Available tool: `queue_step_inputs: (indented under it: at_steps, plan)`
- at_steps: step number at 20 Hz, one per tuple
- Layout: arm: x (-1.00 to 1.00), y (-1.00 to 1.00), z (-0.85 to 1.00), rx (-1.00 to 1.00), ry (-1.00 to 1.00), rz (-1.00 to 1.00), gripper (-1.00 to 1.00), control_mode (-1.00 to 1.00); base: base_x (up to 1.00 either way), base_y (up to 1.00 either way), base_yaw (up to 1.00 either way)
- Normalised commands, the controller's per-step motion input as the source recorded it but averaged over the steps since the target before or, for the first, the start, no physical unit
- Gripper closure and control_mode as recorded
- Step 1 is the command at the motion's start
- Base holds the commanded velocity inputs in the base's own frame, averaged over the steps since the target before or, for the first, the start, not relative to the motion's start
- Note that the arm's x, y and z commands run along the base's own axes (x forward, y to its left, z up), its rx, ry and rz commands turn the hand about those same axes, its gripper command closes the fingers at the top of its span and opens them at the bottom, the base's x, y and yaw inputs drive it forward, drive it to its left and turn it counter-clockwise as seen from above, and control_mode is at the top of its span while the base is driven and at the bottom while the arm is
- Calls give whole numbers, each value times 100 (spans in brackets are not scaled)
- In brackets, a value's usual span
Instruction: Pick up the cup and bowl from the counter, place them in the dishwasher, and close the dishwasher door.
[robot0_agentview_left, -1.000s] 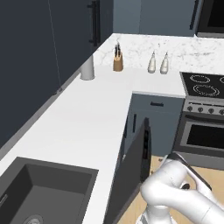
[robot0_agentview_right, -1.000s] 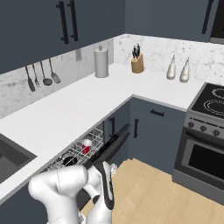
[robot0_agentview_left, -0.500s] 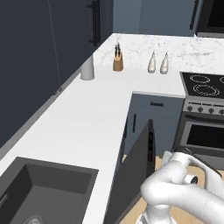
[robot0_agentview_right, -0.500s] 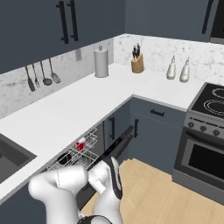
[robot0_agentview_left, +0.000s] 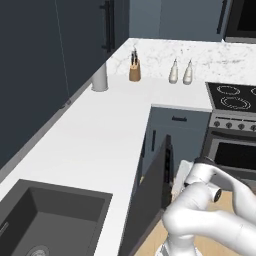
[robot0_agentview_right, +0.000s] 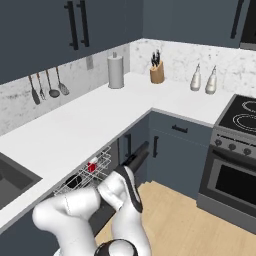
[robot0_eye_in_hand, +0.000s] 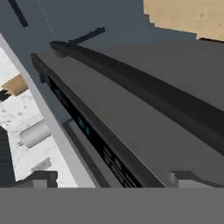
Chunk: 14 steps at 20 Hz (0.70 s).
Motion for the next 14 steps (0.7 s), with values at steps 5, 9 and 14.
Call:
queue_step_inputs:
  at_steps: [5, 9, 14]
  plan:
    - [35, 100, -50, 36, -55, 16, -100, -100, 0, 0, 0]
    - [66, 100, -94, 46, -52, 11, -100, -100, 0, 0, 0]
    - [100, 99, -100, 47, -23, 1, -100, -100, 0, 0, 0]
